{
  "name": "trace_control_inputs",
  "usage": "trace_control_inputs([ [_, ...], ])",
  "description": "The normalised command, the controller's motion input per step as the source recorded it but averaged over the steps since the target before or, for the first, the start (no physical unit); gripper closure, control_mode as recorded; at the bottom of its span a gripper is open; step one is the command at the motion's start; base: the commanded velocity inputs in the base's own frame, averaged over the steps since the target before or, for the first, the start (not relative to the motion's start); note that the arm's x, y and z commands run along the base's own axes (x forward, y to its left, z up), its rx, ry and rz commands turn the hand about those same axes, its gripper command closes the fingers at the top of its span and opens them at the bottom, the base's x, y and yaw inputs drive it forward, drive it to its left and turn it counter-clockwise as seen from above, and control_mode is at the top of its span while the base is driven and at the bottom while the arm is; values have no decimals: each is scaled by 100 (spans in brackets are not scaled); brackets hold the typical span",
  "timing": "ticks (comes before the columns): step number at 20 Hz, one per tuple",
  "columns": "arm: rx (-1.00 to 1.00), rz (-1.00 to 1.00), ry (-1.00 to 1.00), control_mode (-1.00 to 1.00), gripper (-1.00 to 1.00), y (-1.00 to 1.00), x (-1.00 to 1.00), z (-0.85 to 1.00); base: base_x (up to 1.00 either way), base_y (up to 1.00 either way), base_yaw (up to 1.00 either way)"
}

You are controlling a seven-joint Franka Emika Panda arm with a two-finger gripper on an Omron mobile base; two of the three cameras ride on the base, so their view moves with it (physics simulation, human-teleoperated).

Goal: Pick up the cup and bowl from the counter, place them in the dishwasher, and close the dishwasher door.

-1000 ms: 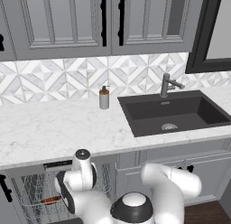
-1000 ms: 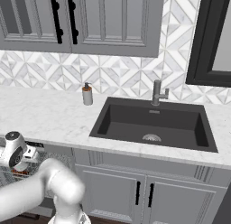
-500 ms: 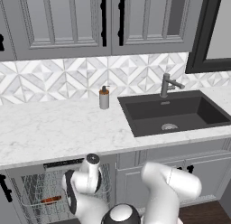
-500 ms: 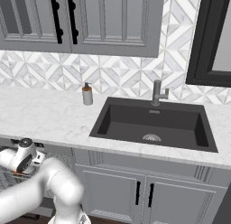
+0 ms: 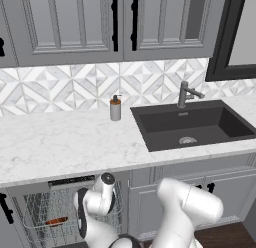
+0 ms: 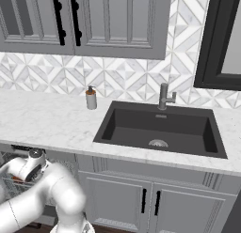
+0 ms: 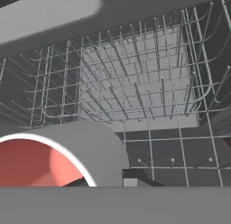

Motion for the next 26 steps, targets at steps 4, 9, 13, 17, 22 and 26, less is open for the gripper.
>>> trace_control_inputs([
  [4,0,-7,1,-100,100,0,18,-36,0,0,0],
  [9,0,-3,1,-100,100,0,10,-53,0,0,0],
  [13,0,-2,0,-100,100,0,4,-49,0,0,0],
  [17,1,-1,0,-100,100,0,0,-35,0,0,0],
  [22,0,0,0,-100,100,0,0,-14,0,0,0],
  [26,0,-1,-2,-100,-100,0,0,-6,0,0,0],
])
